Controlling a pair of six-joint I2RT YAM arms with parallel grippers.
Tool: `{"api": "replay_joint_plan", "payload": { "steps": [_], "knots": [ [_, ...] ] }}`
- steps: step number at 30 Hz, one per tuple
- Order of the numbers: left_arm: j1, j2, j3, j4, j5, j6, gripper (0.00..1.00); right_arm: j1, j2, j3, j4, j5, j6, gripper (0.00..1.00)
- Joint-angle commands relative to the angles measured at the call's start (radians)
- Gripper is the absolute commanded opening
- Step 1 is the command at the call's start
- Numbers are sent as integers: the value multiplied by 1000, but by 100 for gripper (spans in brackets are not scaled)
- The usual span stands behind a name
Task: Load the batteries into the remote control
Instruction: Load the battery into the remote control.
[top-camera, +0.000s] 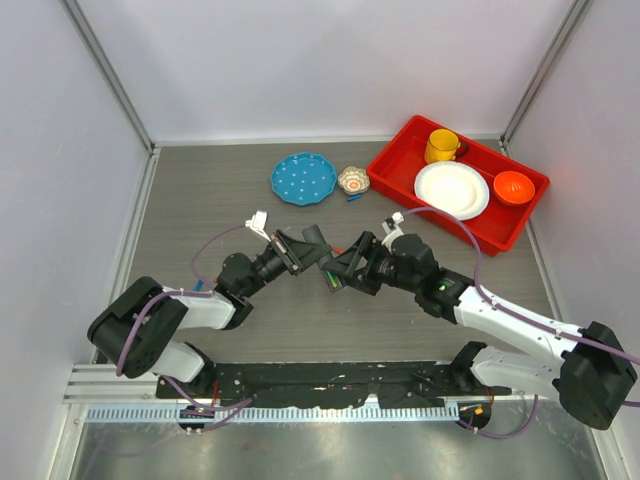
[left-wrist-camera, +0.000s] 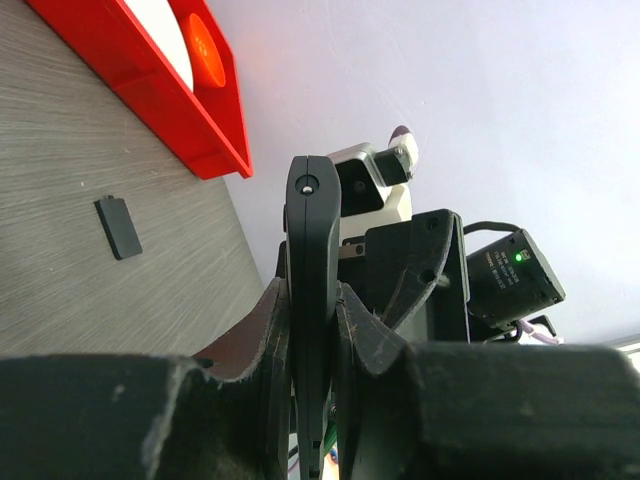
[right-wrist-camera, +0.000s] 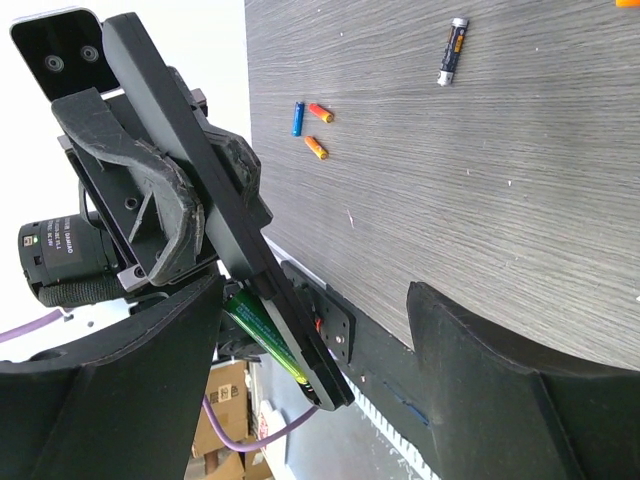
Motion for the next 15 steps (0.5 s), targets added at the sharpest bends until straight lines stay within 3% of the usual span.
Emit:
{"api": "replay_joint_plan", "payload": {
  "steps": [1,15],
  "knots": [
    [-6,-6,13,258,-9,15,0,-7,5,3,63,1,8,79],
    [-7,-13,30,257,-15,10,0,-10,2,-36,83,-11,22,76]
  ]
}}
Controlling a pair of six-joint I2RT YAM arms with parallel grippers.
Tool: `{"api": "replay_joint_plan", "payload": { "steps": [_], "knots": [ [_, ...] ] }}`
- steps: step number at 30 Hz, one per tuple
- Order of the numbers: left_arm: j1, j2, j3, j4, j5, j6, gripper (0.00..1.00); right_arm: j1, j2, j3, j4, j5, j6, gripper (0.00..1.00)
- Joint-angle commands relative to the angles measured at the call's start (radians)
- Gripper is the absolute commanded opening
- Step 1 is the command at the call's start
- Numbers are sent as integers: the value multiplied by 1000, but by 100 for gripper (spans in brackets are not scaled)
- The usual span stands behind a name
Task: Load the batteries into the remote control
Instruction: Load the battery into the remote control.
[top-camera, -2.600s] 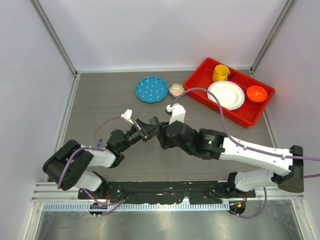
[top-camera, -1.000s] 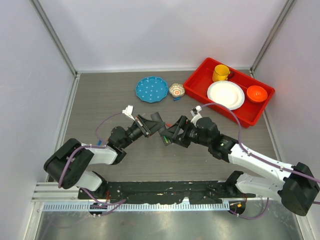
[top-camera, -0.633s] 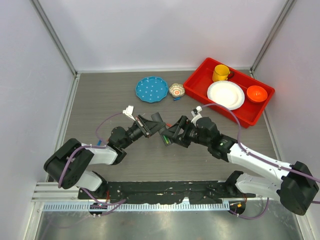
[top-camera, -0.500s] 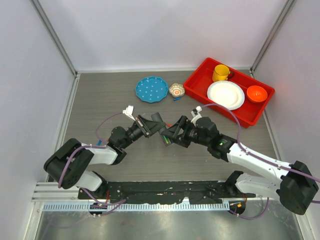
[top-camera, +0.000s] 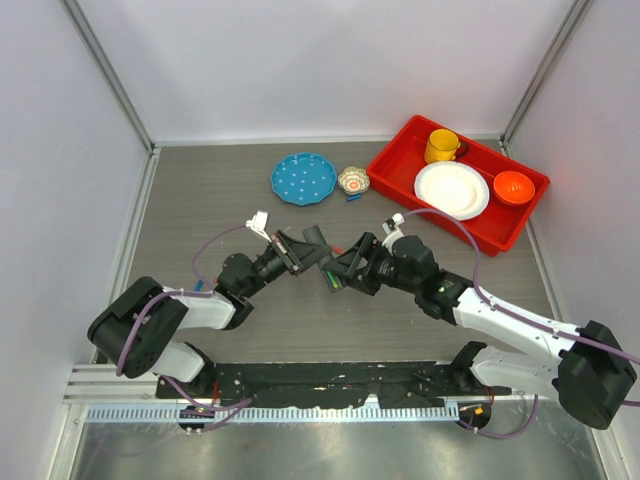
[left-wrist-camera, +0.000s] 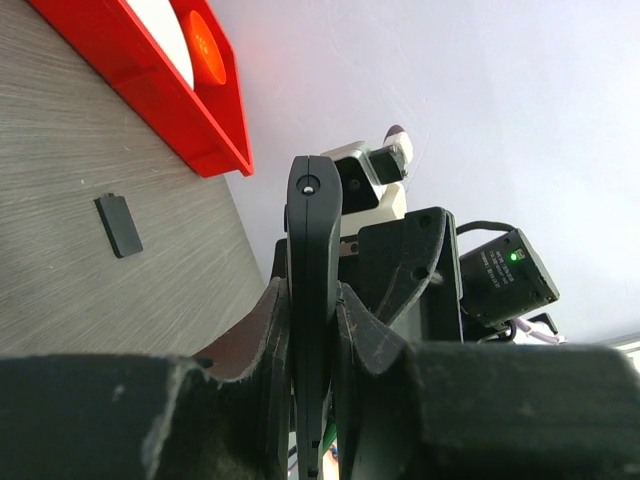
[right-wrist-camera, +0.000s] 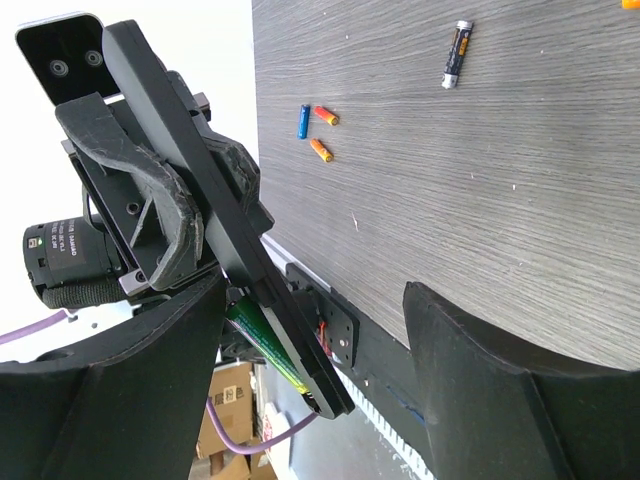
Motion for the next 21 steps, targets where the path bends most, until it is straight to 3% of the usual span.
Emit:
{"api": "replay_joint_plan", "payload": {
  "steps": [1,13,21],
  "knots": [
    [-4,-13,30,257,-15,11,0,-5,-3,-15,40,-9,9,76],
    [-4,-19,32,258,-27,11,0,-5,2,-37,65,-20,26,75],
    [-6,0,17,258,-17,20,0,-3,-21,-12,54,-18,20,80]
  ]
}}
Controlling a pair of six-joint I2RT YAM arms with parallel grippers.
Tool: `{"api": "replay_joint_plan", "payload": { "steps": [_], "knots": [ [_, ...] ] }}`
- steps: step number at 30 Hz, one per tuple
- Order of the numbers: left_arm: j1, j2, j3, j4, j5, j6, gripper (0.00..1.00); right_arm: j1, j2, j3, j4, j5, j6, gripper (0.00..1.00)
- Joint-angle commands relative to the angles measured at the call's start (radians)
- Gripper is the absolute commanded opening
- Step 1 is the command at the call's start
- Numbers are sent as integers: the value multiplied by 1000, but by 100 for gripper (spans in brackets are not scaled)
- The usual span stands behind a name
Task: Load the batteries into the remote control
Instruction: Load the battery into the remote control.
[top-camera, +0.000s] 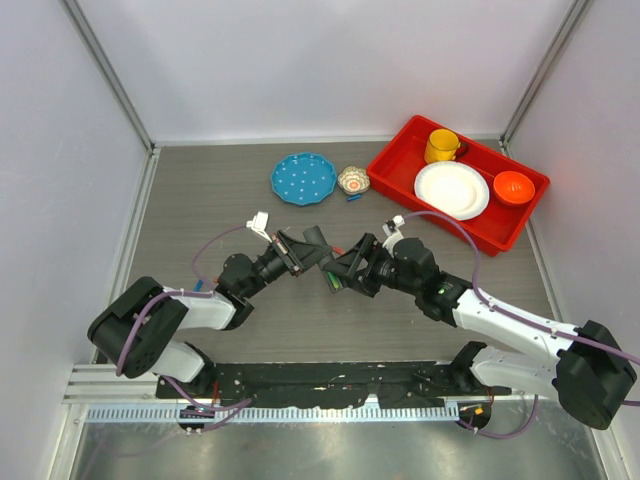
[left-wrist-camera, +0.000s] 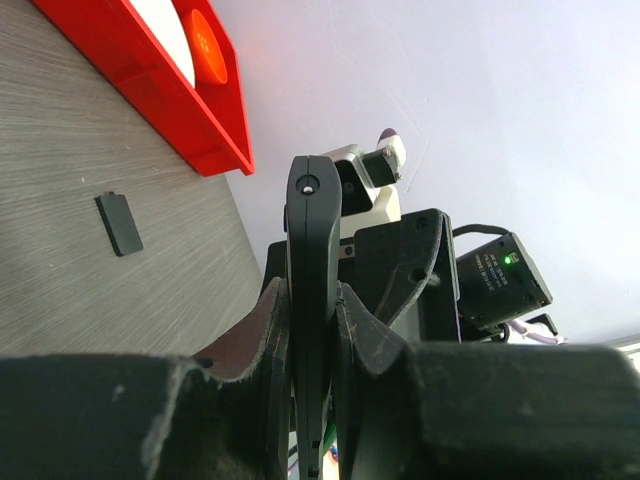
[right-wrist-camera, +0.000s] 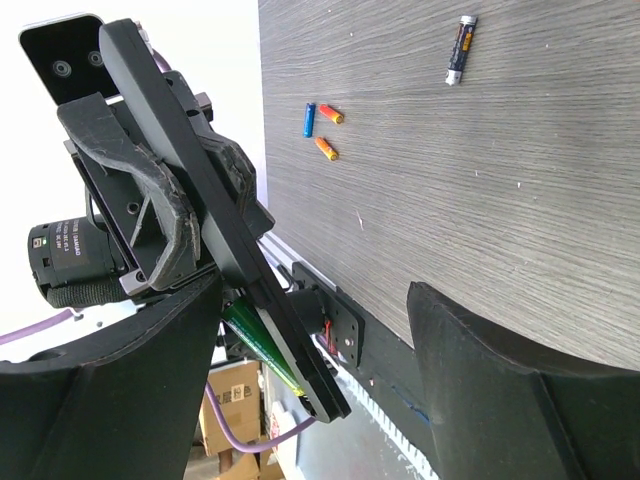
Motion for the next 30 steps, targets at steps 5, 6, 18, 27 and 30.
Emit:
{"api": "replay_joint_plan", "payload": {
  "steps": [5,6,18,27,30],
  "knots": [
    [-10,19,7,264,-9,26,0,-4,-25,43,-9,-9,-13,82],
    [-11,20,6,264,-9,28,0,-4,-25,44,-11,-11,-13,82],
    [-21,35,12,264,-14,34,0,-4,-45,64,-28,-20,-31,84],
    [-21,5,20,264,-20,31,0,-11,-71,28,-8,-28,-20,79],
    [-21,-6,18,264,-20,25,0,-13,-72,21,-3,-37,-36,78]
  ]
}}
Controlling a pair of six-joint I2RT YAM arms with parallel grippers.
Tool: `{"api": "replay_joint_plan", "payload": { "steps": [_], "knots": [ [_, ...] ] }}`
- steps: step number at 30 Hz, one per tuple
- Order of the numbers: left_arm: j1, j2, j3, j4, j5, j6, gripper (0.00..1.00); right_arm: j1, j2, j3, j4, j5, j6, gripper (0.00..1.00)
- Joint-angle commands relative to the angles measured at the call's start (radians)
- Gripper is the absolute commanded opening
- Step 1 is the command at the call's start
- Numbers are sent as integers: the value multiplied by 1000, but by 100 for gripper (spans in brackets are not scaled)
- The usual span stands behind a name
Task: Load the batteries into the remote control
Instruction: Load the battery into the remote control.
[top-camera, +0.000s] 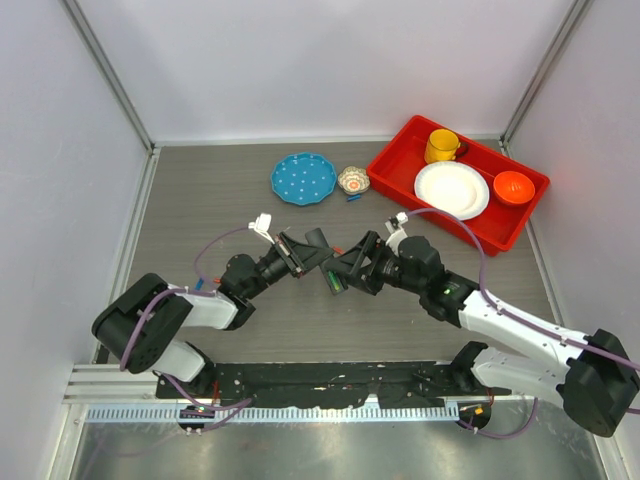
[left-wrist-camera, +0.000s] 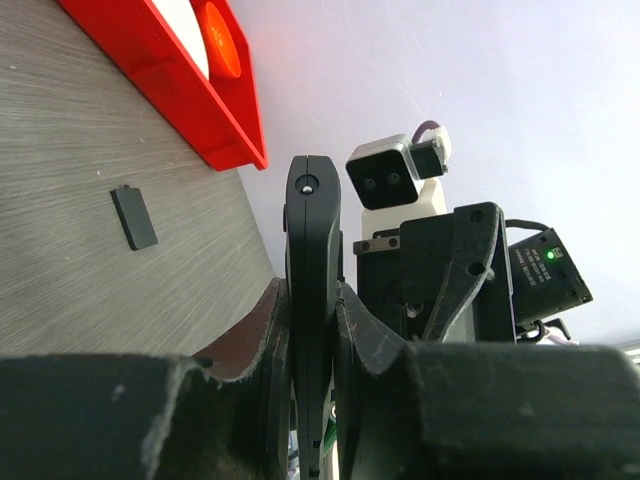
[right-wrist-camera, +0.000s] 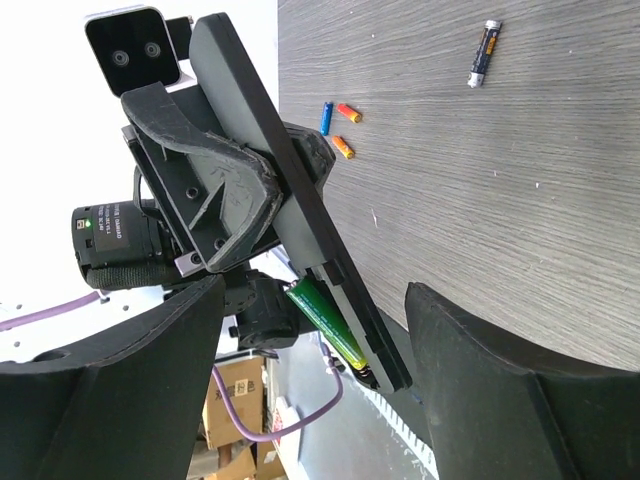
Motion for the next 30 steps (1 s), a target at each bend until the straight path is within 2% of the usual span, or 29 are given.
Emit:
{"api": "replay_joint_plan", "payload": {
  "steps": [1,10,22,30],
  "knots": [
    [-5,-40,18,258,-13,4,0,-9,-27,-7,49,-29,-28,77],
    [-5,-63,20,258,-11,-6,0,-18,-12,-55,147,-87,-22,71],
    [-5,-69,26,258,-16,-13,0,-21,-16,-85,260,-109,10,71],
    [-5,-89,29,258,-17,-17,0,-35,-12,-130,340,-119,50,64]
  ]
}}
